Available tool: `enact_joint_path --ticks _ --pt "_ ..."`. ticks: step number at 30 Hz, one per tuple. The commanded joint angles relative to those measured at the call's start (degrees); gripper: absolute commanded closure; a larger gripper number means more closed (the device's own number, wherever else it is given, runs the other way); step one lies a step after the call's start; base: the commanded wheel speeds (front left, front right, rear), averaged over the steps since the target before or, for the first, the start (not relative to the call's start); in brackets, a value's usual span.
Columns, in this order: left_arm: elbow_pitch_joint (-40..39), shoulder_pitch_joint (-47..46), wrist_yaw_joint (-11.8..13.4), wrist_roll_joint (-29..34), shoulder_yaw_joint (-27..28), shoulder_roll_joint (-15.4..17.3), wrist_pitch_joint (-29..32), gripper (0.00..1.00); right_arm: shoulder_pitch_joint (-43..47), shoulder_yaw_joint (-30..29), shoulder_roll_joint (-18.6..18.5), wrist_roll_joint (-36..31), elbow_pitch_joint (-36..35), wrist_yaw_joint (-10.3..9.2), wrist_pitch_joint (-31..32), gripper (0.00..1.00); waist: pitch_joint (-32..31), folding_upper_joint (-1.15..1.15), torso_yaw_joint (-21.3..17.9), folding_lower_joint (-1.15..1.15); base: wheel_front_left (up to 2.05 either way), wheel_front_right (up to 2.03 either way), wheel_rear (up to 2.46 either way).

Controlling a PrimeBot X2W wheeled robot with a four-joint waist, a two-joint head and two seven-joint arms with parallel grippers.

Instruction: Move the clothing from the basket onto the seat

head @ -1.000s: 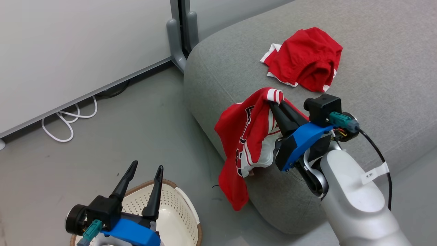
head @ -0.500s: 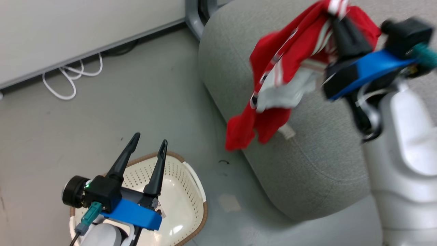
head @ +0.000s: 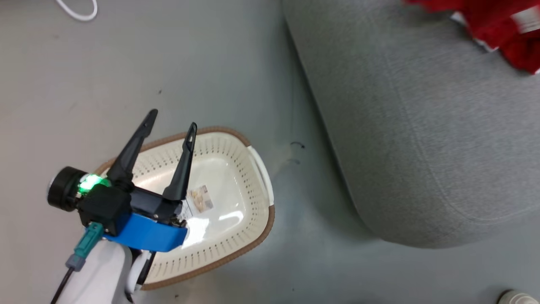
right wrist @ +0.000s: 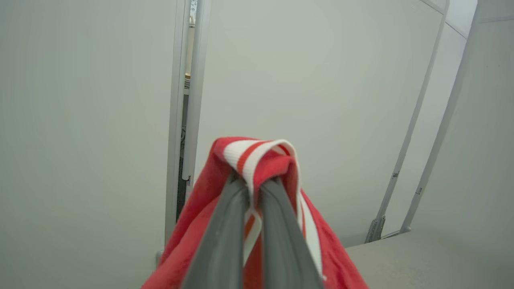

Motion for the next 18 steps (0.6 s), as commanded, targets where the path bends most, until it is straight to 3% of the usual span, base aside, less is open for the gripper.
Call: enact_joint_path --ticks 1,7,18 --pt "-0.9 -1.6 -0.1 0.4 0.6 0.4 -0.2 0.00 -2.3 -1.5 -1.6 0.0 -0.2 0.01 0.2 1.00 4.6 0.00 2.7 -0.01 0.00 0.00 0.00" --pt "-4.2 -3.4 -0.2 1.6 1.3 2.0 -0.1 0.00 -5.8 -8.5 -4.9 -2.1 3.4 0.02 0.1 1.00 10.2 0.00 3.6 -0.01 0.00 0.00 0.00" --pt "-6.1 -5.7 -0.1 2.2 0.6 2.7 -0.1 0.00 3.8 -12.9 -4.4 -5.0 19.2 0.01 -3.6 1.00 14.2 0.00 5.6 -0.01 0.00 0.00 0.00"
